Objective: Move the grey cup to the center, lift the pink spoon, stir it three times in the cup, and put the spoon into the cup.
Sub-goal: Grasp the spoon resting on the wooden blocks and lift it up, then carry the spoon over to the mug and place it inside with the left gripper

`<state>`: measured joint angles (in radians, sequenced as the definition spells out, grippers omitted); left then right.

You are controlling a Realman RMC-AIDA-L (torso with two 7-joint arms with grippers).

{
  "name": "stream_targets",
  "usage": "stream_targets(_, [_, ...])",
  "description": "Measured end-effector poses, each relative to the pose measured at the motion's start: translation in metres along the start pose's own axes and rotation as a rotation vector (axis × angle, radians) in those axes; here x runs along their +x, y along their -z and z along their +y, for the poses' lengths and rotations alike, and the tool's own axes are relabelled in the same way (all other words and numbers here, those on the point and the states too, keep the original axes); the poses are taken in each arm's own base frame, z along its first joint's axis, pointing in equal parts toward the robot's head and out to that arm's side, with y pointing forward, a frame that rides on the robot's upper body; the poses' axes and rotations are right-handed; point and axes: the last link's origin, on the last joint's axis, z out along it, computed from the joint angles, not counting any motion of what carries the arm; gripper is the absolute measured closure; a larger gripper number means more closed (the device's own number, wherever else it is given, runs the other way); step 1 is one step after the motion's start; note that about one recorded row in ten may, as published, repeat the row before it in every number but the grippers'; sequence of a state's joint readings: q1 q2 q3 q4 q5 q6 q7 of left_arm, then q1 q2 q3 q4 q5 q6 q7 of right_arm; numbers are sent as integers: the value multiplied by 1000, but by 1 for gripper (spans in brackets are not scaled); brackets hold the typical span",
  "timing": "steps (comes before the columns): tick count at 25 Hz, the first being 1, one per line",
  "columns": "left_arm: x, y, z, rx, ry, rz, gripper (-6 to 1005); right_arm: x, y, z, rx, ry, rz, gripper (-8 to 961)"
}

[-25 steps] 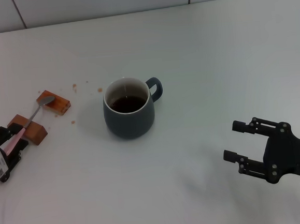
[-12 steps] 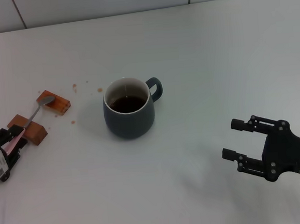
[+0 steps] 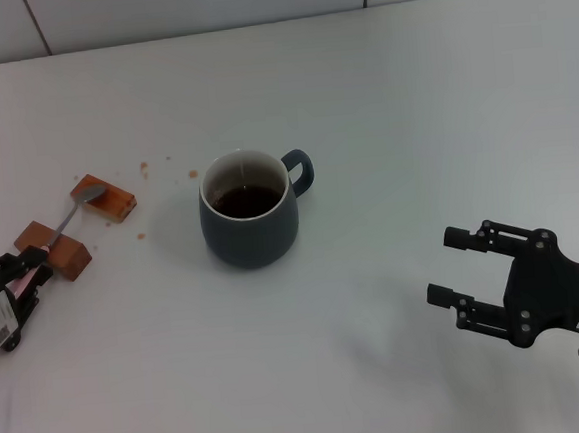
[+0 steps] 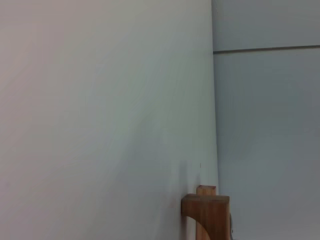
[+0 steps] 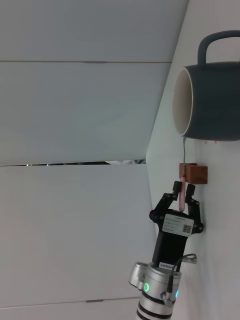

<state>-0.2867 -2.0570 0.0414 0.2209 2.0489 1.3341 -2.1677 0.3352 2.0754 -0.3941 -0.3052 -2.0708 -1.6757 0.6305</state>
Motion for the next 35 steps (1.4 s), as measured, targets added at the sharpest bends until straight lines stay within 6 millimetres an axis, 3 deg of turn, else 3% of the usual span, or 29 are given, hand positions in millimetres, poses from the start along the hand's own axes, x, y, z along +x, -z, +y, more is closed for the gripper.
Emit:
stream_targets(16, [-3,1,7,-52,-42,-17,812,-1,-3,-3,-2,-3,8,273])
stream_targets(24, [-1,2,26,-182,-73,-4,862,0,-6,-4,-3,-3,15,273])
stream_targets(28, [2,-2,56,-345,-197,6,868,1,-7,-3,-4,-5,16,273])
stream_targets(35, [5,-26,152,-654,-725,-236,866,3,-7,-1,0,-19,19,273])
